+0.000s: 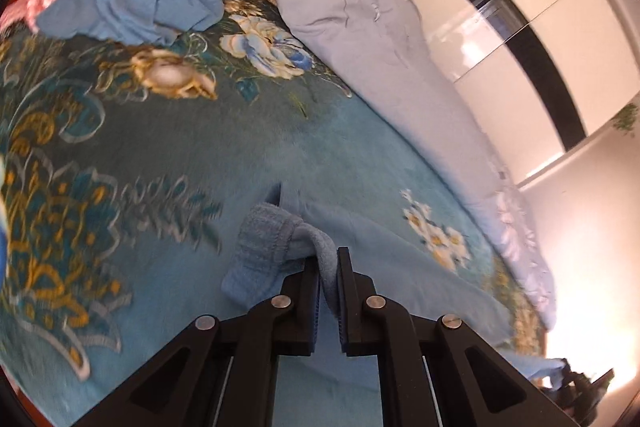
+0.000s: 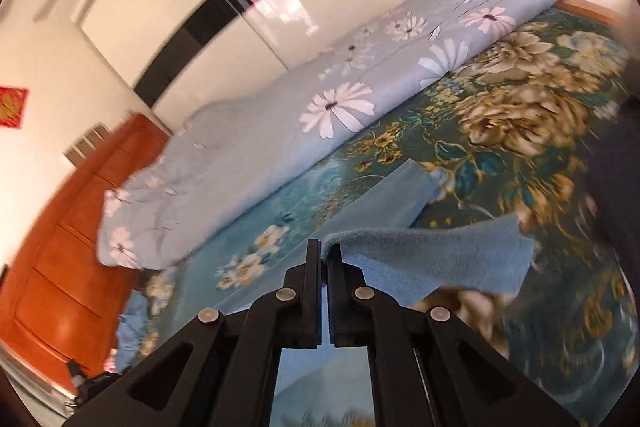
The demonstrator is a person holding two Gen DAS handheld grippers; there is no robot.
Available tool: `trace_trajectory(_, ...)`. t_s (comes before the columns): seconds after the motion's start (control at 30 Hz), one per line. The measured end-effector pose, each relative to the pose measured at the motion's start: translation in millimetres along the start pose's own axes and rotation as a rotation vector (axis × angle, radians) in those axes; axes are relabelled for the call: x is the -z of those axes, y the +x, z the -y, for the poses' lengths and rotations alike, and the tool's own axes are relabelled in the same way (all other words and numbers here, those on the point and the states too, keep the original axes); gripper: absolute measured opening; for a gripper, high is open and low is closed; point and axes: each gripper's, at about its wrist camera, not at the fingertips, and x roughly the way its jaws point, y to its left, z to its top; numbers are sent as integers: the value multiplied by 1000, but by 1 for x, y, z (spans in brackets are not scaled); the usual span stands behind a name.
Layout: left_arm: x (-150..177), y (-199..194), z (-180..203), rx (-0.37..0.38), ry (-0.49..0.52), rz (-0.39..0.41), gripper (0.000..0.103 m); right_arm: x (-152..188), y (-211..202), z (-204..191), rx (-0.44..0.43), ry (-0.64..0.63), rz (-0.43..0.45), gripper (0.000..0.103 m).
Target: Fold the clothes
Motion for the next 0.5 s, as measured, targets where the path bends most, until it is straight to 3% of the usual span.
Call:
trace_trajectory(0.23,-32,66,7,-105,-5,-59,8,-40,117,-15,175,-40,-131,2)
trace_trajectory(0.5,-42,116,4,-185,27,-101,12,-43,211,-13,306,-73,-226,2)
